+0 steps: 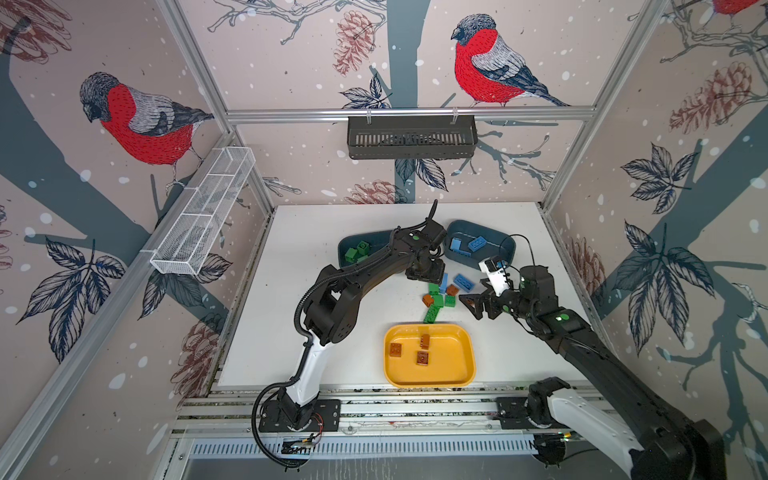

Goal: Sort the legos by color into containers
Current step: 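Move the left gripper back to the pile and grasp a green 2x2 brick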

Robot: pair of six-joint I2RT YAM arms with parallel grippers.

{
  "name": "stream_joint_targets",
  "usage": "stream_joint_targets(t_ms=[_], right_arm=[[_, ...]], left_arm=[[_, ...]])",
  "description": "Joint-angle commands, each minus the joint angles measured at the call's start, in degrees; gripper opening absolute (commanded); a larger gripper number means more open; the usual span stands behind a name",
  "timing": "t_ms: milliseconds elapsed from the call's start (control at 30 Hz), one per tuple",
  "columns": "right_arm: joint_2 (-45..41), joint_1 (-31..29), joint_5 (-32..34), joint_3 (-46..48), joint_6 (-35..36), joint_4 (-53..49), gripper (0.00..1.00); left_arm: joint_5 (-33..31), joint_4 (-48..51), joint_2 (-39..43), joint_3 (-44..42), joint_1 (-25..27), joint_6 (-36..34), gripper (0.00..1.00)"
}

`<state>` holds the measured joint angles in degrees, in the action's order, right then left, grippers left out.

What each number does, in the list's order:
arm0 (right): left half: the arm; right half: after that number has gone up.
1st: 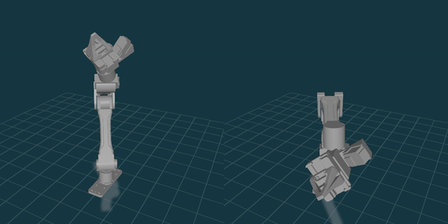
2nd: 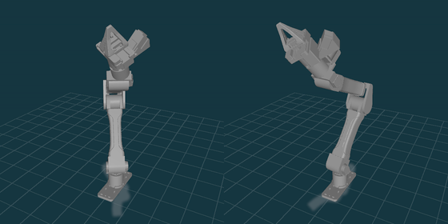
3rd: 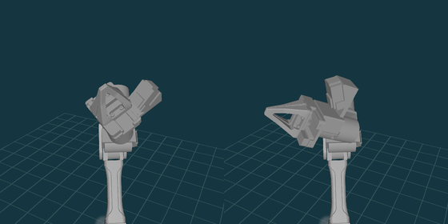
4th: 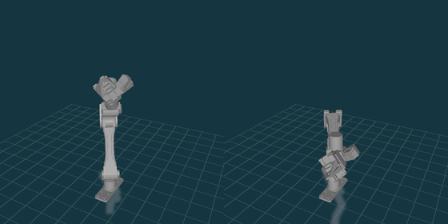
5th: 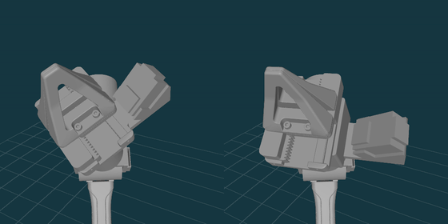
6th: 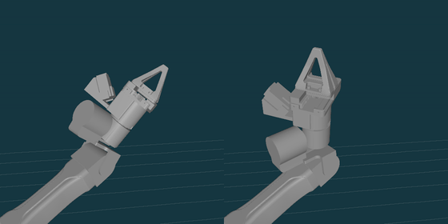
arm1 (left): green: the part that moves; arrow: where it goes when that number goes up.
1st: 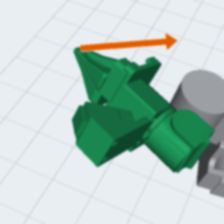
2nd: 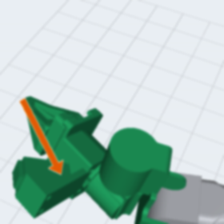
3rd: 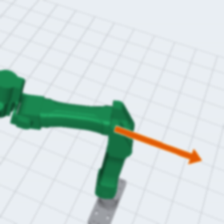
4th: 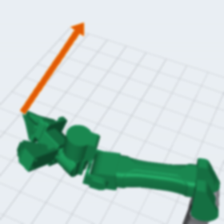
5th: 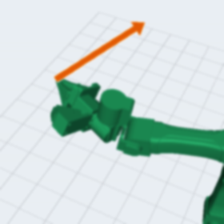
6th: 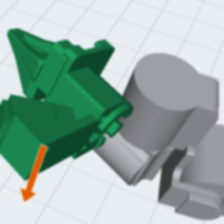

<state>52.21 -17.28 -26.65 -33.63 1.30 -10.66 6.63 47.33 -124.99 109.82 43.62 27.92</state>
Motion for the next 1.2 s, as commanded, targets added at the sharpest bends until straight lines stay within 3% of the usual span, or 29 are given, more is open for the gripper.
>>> stream_joint_targets(t_ms=[0, 233, 433, 600, 767, 1167], right_arm=[[0.0, 0.2, 0.7, 0.0, -0.5, 0.9, 0.99], [-0.1, 0.5, 1.0, 0.3, -0.9, 0.9, 0.99], [-0.7, 1.4, 1.3, 0.5, -0.6, 0.4, 1.00], [-0.9, 2.1, 1.0, 0.3, -0.7, 0.3, 0.99], [-0.9, 2.5, 0.7, 0.2, -0.5, 0.1, 0.99], [-1.6, 3.7, 0.6, 0.2, -0.1, -0.5, 0.99]], left_arm=[[-4.0, -1.3, -2.4, 4.0, -0.3, 6.6, 0.65], [-12.1, -2.3, -4.0, 5.2, 0.1, 25.3, 0.66], [-13.4, -3.3, -4.9, 4.0, 1.0, 37.9, 0.66], [-16.5, 0.3, -8.6, 8.5, 1.4, 42.2, 0.66], [-14.4, 1.0, -12.2, 11.0, 1.3, 44.6, 0.65], [-16.1, 4.2, -16.5, 15.3, 0.9, 45.8, 0.61]])
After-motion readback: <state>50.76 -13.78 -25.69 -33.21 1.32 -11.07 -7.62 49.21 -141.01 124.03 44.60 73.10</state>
